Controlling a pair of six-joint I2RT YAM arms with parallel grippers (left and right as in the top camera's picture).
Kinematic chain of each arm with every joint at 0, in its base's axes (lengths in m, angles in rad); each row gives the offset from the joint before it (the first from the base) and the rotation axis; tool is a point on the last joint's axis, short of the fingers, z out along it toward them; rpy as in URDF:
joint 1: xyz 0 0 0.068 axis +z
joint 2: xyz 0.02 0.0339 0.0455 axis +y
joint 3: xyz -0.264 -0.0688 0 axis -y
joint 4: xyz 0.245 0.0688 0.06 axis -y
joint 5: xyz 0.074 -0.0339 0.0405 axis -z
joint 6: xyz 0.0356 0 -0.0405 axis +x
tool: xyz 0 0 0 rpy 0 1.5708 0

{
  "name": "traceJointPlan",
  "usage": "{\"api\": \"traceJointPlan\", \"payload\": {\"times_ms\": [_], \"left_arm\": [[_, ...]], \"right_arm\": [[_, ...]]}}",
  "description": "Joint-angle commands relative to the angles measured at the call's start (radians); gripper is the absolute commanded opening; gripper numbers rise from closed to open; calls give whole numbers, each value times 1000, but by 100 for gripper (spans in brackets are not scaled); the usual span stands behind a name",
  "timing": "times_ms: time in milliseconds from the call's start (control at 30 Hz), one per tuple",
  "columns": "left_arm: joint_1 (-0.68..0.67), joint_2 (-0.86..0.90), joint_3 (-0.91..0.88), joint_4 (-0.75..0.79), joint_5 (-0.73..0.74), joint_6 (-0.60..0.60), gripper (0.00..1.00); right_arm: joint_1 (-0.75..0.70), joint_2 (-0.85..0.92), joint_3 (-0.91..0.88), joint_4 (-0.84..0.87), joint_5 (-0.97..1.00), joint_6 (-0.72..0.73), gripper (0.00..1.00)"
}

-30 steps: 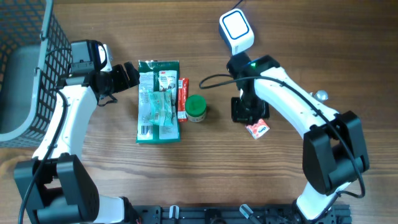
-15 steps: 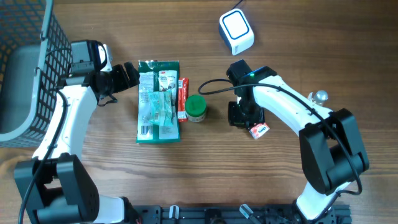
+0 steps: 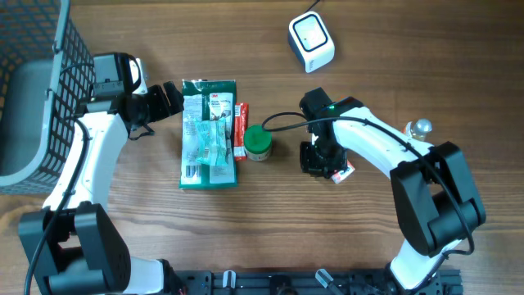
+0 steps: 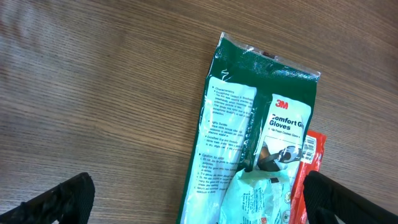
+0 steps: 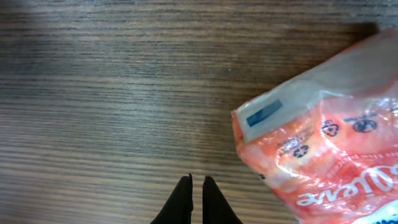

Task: Scan the item barcode
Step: 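Release the tissue pack and hold the right gripper above it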

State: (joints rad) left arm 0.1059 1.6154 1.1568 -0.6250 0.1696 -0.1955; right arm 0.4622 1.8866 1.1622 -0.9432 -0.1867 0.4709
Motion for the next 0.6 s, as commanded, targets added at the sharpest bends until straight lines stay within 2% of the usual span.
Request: {"api": "traceJointPlan", "payload": {"times_ms": [0, 167, 567], "left_arm": [[9, -11, 13, 3, -6, 9, 100], [8, -11, 13, 3, -6, 9, 100], [9, -11, 13, 3, -6, 9, 100]], "right_arm": [[6, 8, -10, 4, 42, 0, 9], [6, 8, -10, -7, 107, 4, 9], [6, 8, -10, -12, 125, 3, 9]]}}
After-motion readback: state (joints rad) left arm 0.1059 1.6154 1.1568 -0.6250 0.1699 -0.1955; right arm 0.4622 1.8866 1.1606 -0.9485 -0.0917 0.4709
